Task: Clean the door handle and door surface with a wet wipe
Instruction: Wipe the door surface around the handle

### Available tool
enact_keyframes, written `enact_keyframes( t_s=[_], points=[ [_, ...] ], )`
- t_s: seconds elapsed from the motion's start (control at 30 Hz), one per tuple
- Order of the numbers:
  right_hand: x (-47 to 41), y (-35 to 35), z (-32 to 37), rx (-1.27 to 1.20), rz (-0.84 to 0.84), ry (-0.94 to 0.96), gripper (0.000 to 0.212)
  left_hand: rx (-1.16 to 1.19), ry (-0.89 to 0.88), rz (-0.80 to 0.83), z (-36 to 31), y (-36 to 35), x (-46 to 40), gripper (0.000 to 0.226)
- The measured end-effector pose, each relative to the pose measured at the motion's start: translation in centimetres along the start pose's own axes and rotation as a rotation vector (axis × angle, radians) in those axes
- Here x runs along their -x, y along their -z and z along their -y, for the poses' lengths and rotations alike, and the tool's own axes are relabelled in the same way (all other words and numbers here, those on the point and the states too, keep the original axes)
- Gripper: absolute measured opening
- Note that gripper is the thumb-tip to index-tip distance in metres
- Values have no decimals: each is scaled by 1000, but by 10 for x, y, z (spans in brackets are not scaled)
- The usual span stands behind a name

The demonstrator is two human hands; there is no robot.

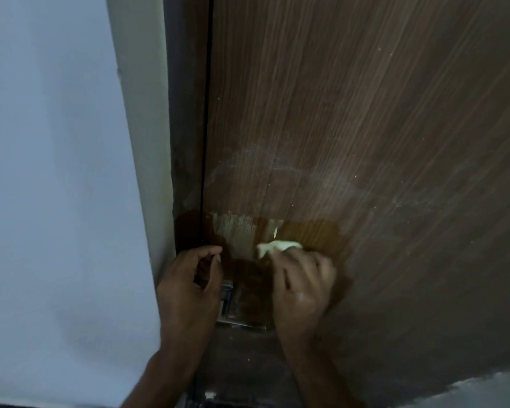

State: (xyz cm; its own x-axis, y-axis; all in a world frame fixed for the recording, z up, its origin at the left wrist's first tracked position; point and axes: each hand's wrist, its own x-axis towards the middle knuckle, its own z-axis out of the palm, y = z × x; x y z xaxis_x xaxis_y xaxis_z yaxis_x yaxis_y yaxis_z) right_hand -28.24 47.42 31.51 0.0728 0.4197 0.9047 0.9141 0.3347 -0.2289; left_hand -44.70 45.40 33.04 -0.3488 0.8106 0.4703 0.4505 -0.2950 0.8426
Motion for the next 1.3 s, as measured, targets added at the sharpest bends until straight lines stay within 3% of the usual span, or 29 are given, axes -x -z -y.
enact_keyframes(
  t_s=[0.07,0.13,0.2,0.37,0.43,0.53,0.6,0.67,0.8,0.87,0.97,1.0,1.17,1.2,1.3],
  points=[
    [21,-7,-1,48,219,201,19,-6,6,-10,-1,-1,1,19],
    [26,-5,-5,78,294,257,20,-2,4,-14,-2,0,1,19],
    [12,0,-5,62,215,194,21,4,3,-16,-3,1,0,19],
    [-39,12,-12,38,-182,45,14,31,25,-7,-3,5,2,20],
    [-25,12,-17,74,-51,171,14,27,33,-13,-3,6,2,20],
    [17,12,-29,163,375,447,24,25,23,-29,-2,5,2,19],
    [25,12,-34,192,450,449,28,23,10,-31,-1,4,2,20],
    [16,12,-30,159,358,329,29,30,4,-23,1,4,3,22],
    [-17,7,-19,81,8,154,15,36,-41,13,2,0,2,19],
    [-20,4,-10,81,58,198,17,38,-67,32,1,-4,0,20],
    [-14,7,-7,146,274,436,25,51,-66,49,-1,-6,-1,22],
    [-21,9,-8,142,253,443,25,54,-69,48,0,-6,-1,22],
    [-66,10,-1,34,-155,208,18,67,-48,22,3,-2,-1,23],
    [-61,8,2,49,-104,243,19,78,-30,13,3,-2,0,23],
    [-26,3,2,149,276,522,24,101,27,-17,4,-4,3,24]
  ],
)
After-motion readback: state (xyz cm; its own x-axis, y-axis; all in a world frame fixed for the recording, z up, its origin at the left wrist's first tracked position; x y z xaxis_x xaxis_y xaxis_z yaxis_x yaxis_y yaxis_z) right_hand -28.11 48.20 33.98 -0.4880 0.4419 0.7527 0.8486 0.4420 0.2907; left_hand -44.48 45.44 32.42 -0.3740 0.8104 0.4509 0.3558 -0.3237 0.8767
